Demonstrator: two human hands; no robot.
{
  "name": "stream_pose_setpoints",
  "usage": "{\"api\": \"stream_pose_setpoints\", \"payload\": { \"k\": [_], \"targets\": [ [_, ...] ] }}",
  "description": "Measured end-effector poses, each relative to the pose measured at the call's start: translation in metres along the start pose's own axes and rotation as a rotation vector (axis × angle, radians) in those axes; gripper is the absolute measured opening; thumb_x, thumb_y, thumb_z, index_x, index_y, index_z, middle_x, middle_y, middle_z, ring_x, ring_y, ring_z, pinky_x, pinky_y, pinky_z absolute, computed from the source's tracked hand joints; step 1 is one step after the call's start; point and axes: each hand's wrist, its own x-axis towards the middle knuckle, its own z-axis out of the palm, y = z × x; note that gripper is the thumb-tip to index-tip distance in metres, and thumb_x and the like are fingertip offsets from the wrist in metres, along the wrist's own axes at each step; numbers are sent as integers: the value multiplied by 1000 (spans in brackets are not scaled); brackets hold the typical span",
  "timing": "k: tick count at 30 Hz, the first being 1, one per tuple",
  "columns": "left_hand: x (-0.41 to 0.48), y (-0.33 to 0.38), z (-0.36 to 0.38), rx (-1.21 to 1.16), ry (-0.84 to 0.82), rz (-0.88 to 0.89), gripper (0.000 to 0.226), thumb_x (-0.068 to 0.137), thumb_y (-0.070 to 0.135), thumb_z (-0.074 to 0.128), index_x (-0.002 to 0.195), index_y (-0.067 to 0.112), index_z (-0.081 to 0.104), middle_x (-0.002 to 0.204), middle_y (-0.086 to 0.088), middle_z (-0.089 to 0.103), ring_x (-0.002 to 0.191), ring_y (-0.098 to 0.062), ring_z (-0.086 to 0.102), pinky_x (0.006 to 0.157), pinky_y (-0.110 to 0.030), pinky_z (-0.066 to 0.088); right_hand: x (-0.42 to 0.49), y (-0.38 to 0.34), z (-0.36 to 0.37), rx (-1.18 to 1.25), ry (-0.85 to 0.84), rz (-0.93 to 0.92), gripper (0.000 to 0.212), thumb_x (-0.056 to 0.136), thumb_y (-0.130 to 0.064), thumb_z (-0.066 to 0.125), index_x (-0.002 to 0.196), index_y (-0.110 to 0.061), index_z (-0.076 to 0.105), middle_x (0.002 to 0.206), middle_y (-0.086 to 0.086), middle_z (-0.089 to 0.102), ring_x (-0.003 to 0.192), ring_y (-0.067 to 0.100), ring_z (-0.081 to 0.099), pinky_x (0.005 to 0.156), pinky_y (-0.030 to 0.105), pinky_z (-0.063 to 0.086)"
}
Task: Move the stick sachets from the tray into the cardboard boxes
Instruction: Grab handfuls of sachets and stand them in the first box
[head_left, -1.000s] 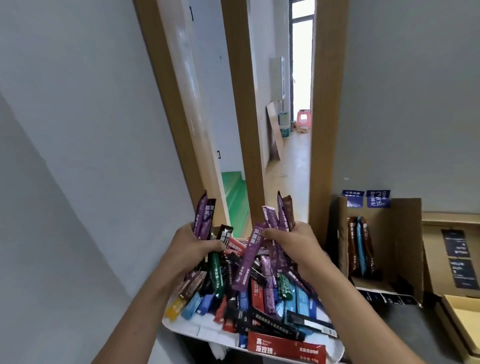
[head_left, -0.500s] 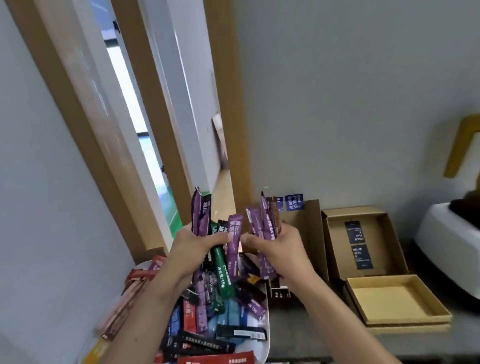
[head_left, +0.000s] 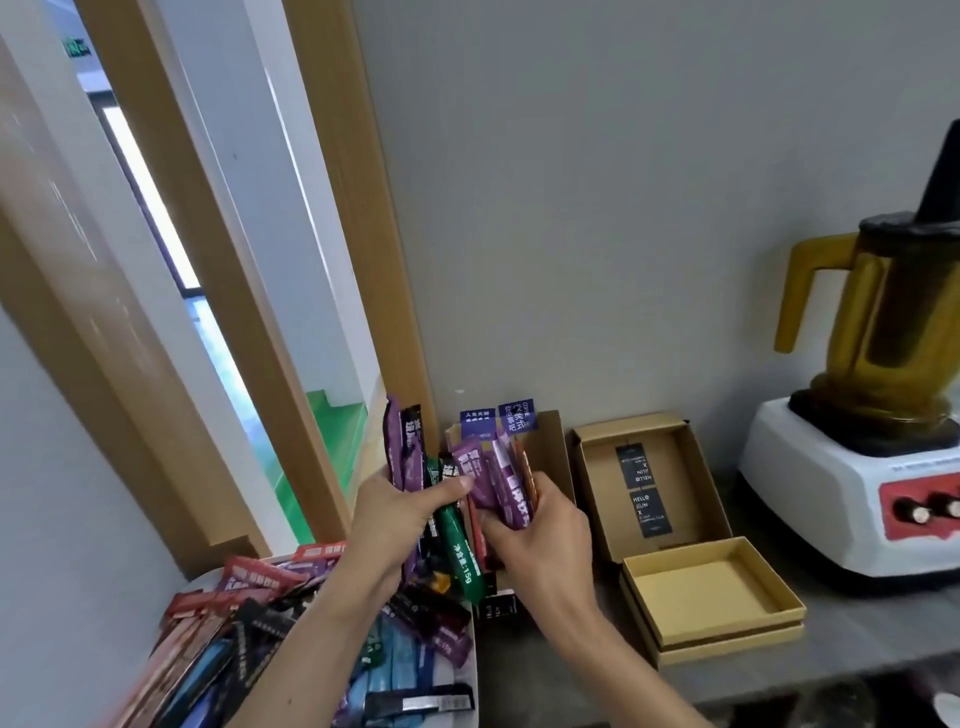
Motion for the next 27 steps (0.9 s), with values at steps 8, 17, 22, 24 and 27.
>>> {"api": "stream_pose_setpoints", "payload": {
  "k": [8,17,22,24,27],
  "targets": [
    [14,-3,-21,-82,69,2,62,66,34,95,119,12,72,103,-6,81,106,-23,74,112,-49,47,15,22,21,-341,106,169,35,95,-21,71,123,-21,50,116,-1,70,107,20,71,89,37,61],
    [9,-7,-36,-110,43,21,81,46,46,99,116,15,75,103,-3,82,108,-30,74,110,-58,49,38,24,36,-489,106,193,39,98,-21,68,129,-18,45,116,4,70,105,24,74,86,37,62],
    [7,-11,-44,-107,53,26,91,33,60,101,109,17,77,99,-8,81,105,-37,74,105,-63,51,30,28,47,-494,107,161,47,96,-24,70,133,-16,43,131,7,58,111,29,71,90,40,58],
    [5,-11,-46,-99,53,21,88,33,59,101,105,15,78,96,-12,81,101,-37,75,105,-63,51,29,30,48,-513,111,152,41,99,-23,66,133,-16,44,129,6,60,110,28,71,89,39,58],
    [4,-12,-49,-98,63,18,92,30,60,101,105,14,77,95,-13,80,101,-38,75,104,-63,52,33,32,45,-504,142,141,40,100,-24,65,135,-18,45,125,4,65,109,24,72,90,37,60]
  ]
}}
